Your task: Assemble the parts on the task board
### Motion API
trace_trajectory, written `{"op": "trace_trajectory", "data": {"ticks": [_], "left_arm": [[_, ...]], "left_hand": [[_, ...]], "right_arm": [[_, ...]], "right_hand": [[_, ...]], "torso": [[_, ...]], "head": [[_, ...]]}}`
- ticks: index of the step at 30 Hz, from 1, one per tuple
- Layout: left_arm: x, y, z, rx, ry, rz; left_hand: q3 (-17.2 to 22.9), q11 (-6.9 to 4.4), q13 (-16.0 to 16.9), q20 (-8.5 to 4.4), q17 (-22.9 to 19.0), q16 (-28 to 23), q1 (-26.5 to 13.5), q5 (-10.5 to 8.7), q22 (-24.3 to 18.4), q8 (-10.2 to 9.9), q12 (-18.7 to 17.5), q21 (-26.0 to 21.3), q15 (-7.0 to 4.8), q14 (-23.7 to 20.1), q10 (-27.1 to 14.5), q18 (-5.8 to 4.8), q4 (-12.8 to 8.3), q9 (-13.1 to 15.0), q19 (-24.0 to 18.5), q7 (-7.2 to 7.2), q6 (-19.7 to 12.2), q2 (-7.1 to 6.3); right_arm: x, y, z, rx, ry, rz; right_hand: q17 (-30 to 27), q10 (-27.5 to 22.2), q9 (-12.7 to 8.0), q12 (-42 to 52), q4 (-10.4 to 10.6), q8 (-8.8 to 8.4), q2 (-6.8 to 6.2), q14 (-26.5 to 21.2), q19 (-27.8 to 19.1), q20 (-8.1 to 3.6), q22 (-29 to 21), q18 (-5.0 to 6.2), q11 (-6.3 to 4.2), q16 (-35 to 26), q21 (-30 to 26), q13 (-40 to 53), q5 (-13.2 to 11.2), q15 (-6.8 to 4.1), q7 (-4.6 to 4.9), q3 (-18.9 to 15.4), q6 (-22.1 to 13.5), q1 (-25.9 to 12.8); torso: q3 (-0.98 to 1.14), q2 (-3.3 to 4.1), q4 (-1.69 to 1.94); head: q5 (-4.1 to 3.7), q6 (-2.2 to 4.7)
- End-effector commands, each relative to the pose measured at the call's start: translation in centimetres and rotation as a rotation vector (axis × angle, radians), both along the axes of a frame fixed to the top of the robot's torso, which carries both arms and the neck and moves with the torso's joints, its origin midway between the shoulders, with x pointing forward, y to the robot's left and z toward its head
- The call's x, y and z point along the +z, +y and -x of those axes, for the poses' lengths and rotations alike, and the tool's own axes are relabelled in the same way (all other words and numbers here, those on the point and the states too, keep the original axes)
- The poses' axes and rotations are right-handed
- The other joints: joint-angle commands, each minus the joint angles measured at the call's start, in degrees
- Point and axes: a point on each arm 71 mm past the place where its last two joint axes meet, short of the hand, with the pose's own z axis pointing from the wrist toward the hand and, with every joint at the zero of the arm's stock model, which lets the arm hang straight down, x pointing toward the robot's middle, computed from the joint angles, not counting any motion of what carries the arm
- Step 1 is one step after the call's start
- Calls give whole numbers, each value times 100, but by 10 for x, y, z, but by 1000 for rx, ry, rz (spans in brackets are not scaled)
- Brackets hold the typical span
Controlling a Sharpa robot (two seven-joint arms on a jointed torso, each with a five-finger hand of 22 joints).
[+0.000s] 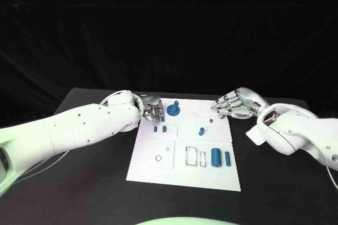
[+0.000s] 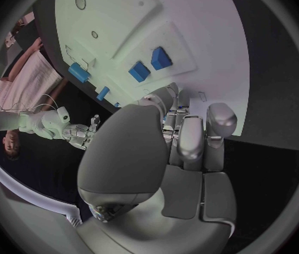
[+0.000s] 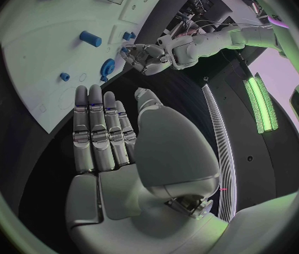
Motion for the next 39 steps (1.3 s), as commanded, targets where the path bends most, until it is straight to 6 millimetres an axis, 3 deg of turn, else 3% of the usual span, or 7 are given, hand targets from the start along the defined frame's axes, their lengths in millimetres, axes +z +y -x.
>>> {"op": "trace_trajectory", "data": {"ticks": [1, 9, 16, 21, 25, 29, 39], "left_arm": [[1, 3, 1, 12, 0, -1], [11, 22, 4, 53, -68, 91], [27, 45, 10, 180, -74, 406], [31, 61, 17, 355, 18, 680], [32, 69, 23, 447, 100, 873], [37, 67, 30, 419, 159, 1030], [44, 60, 43, 352, 202, 1163]], "left_hand": [[33, 31, 4, -9, 3, 27, -23, 19, -15, -20, -15, -35, 35, -3, -4, -44, -9, -5, -37, -1, -20, -13], [87, 21, 13, -9, 24, 51, 5, 24, -55, 15, -28, -57, 28, 6, 14, -33, -39, 5, -62, -18, 69, -7], [161, 24, 48, 7, -449, -220, -126, 16, -1283, 44, -49, -840, 43, -208, 66, 208, 8, 9, -895, -12, 195, -71], [298, 79, 65, 36, -2714, -1834, -116, 20, -2150, -6, -98, -1570, 88, -1248, -26, 345, -20, -23, -1562, 44, 158, -75], [303, 111, 69, 69, -2848, -2017, -199, 11, -2224, -15, -103, -1695, 120, -1339, -90, 342, -3, -38, -1623, 76, 139, -109], [303, 171, 63, 125, -3029, -2277, -198, 7, -2337, -23, -98, -1909, 179, -1615, -255, 334, -37, -60, -1791, 121, 69, -38], [232, 197, 75, 159, -3139, -2383, -196, 0, -2391, -16, -36, -2014, 205, -1721, -331, 336, -98, -74, -1870, 145, 17, 0]], "right_arm": [[-1, -3, -2, 20, -18, 49], [-2, -10, -9, 69, -135, 275], [-4, -2, -14, 119, -268, 538], [-9, 5, -21, 126, -324, 659], [-15, 14, -27, 137, -342, 710], [-21, 19, -30, 152, -336, 737], [-34, 30, -30, 196, -311, 761]], "right_hand": [[25, -40, 0, -37, -174, 0, 3, 147, 138, -18, 17, 80, -17, 60, 44, -40, -223, -72, -5, 111, -15, 255], [387, 148, 14, -103, -553, 70, -119, 1243, 932, -398, 469, 78, -183, 659, 793, -207, -615, -407, -134, 432, 169, 704], [1089, 341, -12, -224, -593, 28, -265, 1595, 1178, -587, 1104, 57, -327, 1515, 1548, -324, -697, -552, -241, 649, 240, 597], [1984, 290, -23, -330, -524, -21, -367, 1605, 1542, -596, 2390, -123, -303, 2827, 3003, -373, -735, -576, -275, 810, 222, 438], [3254, 251, -21, -372, -483, -37, -436, 1639, 1776, -571, 3382, -273, -276, 4363, 4104, -381, -745, -544, -236, 948, 220, 358], [4151, 254, -15, -389, -480, -36, -485, 1645, 1988, -543, 4217, -401, -254, 5453, 5032, -380, -753, -520, -208, 1098, 245, 315], [4617, 228, -4, -427, -490, -17, -535, 1612, 2089, -514, 4716, -473, -245, 6053, 5565, -391, -720, -502, -204, 1231, 319, 256]], "torso": [[-2, -1, -3], [3, -4, 2], [3, -4, -5], [-10, 5, 6], [1, 4, 3], [-22, 7, 23], [-18, 2, 9]], "head": [[-7, 12], [-88, 32], [-215, 76], [-325, 100], [-340, 107], [-377, 104], [-371, 90]]}}
